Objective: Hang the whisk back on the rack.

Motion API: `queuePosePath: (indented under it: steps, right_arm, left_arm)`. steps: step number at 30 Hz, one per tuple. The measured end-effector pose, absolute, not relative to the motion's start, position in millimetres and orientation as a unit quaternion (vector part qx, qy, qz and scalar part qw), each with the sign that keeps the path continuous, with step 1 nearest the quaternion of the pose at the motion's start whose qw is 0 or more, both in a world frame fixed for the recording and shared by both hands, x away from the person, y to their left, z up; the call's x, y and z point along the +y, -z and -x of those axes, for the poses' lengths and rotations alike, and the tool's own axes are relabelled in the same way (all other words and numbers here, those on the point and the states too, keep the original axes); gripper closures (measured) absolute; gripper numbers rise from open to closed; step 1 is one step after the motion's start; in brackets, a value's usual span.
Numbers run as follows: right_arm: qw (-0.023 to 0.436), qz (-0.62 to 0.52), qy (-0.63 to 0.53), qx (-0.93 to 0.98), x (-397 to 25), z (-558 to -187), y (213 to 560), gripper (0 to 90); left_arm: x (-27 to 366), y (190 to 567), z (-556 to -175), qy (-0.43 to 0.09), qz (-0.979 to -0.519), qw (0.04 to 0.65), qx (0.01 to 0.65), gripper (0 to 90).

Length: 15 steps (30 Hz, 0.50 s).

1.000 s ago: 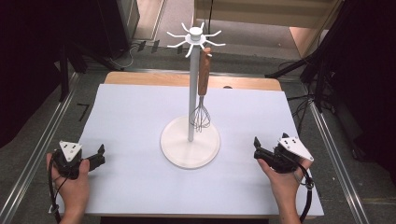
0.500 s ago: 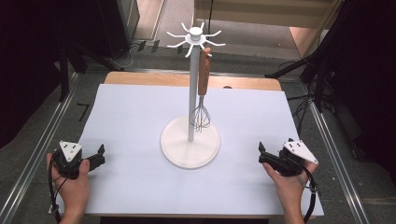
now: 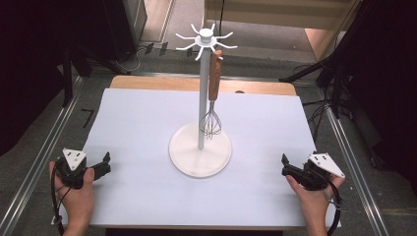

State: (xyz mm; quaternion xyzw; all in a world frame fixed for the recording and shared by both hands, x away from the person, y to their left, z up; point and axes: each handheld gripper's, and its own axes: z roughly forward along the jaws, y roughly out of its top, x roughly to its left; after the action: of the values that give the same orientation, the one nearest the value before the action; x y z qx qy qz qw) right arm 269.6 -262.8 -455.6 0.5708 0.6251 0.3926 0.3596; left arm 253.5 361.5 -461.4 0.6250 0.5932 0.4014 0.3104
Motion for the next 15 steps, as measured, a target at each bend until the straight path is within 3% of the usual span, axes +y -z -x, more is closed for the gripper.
queuePosePath:
  steps: [15]
  right_arm:
    - [0.359, -0.585, -0.376, 0.622, -288.8, -259.4, 468.3, 0.0]
  left_arm:
    - [361.6, 461.4, -253.5, -0.401, -0.624, 0.310, 0.594, 5.9]
